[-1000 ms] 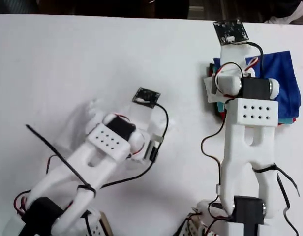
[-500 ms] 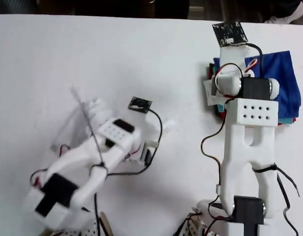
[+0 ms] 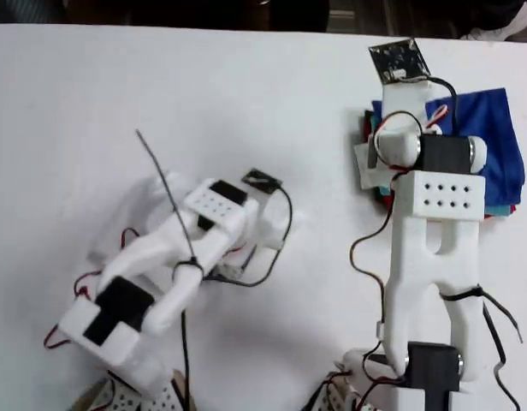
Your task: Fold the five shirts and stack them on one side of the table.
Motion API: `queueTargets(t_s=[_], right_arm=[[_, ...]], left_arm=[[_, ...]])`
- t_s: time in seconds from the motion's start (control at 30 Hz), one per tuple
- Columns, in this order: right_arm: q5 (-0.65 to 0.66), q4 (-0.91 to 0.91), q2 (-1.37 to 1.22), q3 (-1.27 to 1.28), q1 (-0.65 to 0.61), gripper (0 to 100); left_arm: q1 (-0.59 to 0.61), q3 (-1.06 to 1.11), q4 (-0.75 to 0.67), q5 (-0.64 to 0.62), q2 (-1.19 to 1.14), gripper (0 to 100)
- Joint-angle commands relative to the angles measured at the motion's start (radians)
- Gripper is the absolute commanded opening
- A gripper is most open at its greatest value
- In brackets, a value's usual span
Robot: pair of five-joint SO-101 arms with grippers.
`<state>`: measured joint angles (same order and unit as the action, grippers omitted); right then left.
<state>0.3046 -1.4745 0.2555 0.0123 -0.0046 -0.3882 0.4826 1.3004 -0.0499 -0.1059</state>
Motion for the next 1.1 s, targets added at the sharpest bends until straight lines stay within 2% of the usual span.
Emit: queueTargets(t_s=[0.0, 0.2, 0.37, 0.53, 0.67, 0.8, 0.9, 1.07], right_arm=[[-0.005, -0.005, 0.042, -0.041, 0.002, 21.1], [-0.008, -0.005, 0.042, -0.041, 0.001, 21.0], [-0.009, 0.001, 0.041, -0.023, -0.039, 20.9], [-0.011, 0.041, 0.044, 0.086, -0.179, 21.1], [-0.037, 0.134, 0.042, 0.183, -0.286, 21.3], [-0.063, 0.203, 0.041, 0.278, -0.407, 25.0], [-0.058, 0.245, 0.041, 0.348, -0.495, 32.6], [-0.057, 0.355, 0.039, 0.468, -0.63, 33.3]], left_arm=[[0.044, -0.03, 0.075, 0.069, 0.106, 2], [0.206, -0.027, 0.218, 0.19, 0.379, 2], [0.462, -0.03, 0.301, 0.486, 0.635, 2], [0.763, -0.035, 0.315, 0.712, 0.799, 2], [1.01, -0.03, 0.279, 0.85, 0.781, 2], [1.195, -0.035, 0.138, 0.882, 0.692, 2], [1.275, -0.036, 0.028, 0.885, 0.594, 2], [1.327, -0.079, -0.046, 0.881, 0.413, 2]])
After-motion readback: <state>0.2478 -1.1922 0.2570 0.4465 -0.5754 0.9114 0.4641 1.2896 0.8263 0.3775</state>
